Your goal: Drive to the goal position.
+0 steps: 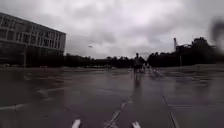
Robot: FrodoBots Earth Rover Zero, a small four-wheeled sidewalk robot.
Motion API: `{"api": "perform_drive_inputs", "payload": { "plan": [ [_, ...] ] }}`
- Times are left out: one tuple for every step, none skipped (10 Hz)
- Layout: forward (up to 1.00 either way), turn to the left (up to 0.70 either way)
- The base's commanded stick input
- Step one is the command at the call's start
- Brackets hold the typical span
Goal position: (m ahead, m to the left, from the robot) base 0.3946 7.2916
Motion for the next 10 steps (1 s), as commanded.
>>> {"api": "perform_drive_inputs", "payload": {
  "plan": [
    [1.0,0.0],
    [1.0,0.0],
    [1.0,0.0],
    [1.0,0.0],
    [1.0,0.0],
    [1.0,0.0],
    [1.0,0.0],
    [1.0,0.0],
    [1.0,0.0],
    [1.0,0.0]
  ]
}}
